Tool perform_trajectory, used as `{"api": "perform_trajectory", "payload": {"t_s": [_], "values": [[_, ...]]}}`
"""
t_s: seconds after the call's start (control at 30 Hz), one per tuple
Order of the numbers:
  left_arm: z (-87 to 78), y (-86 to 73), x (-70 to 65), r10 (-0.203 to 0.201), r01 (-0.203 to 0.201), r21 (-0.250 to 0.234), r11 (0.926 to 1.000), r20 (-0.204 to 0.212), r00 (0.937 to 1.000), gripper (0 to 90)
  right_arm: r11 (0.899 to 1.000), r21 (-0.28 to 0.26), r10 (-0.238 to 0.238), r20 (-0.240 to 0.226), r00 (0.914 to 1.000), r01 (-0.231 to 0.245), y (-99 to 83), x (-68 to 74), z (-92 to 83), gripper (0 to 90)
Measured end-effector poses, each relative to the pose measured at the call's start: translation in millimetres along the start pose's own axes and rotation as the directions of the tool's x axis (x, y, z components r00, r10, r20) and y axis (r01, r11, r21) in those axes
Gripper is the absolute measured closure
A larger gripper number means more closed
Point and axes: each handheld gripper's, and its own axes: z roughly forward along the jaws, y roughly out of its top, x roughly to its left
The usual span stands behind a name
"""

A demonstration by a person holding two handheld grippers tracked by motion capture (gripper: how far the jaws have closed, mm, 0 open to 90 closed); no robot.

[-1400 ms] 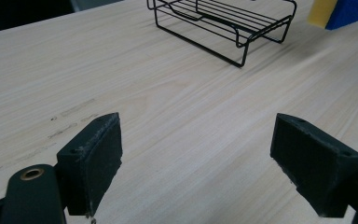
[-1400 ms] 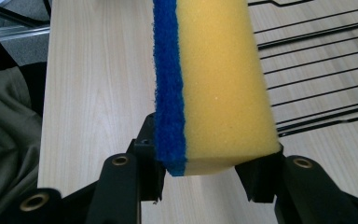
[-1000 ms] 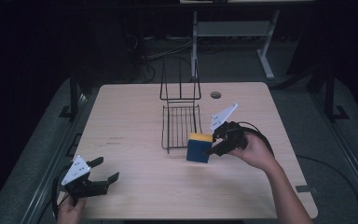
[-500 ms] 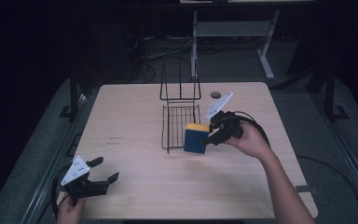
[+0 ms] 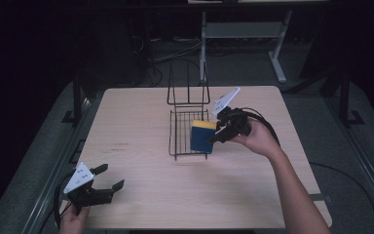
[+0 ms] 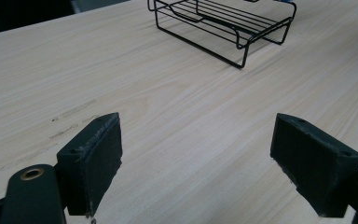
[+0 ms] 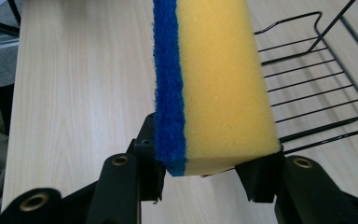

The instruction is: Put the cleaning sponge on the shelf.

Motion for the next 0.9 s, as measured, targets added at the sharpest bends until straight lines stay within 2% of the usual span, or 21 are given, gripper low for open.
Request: {"api": "perform_trajectory", "payload": {"t_s": [0.2, 0.53, 0.7, 0.8, 0.9], "values": [[-0.4, -0.1, 0.4, 0.003, -0.003, -0.001, 1.0, 0.0, 1.0, 16.1, 1.0, -0.013, 0.008, 0.01, 0.9999, -0.008, 4.7, -12.0, -2.4, 56.1], [-0.3, -0.3, 0.6, -0.001, 0.001, -0.004, 1.0, 0.0, 1.0, 16.1, 1.0, 0.001, 0.007, 0.018, 0.9998, -0.007, 8.3, -20.3, -1.1, 56.1], [-0.6, -0.2, 0.7, -0.001, 0.001, -0.004, 1.0, 0.002, 1.0, 16.1, 1.0, 0.006, 0.025, 0.017, 0.9995, -0.025, 13.3, -23.8, -2.3, 56.1], [-1.1, -0.9, 1.6, -0.004, 0.004, -0.003, 1.0, 0.0, 1.0, 16.1, 1.0, -0.011, 0.017, 0.013, 0.9998, -0.016, 14.8, -25.3, -1.7, 56.1], [-1.1, -1.1, 2.2, -0.007, 0.007, -0.006, 1.0, 0.001, 1.0, 16.1, 0.999, -0.013, 0.036, 0.008, 0.9993, -0.036, 14.2, -27.4, -0.6, 56.1]]}}
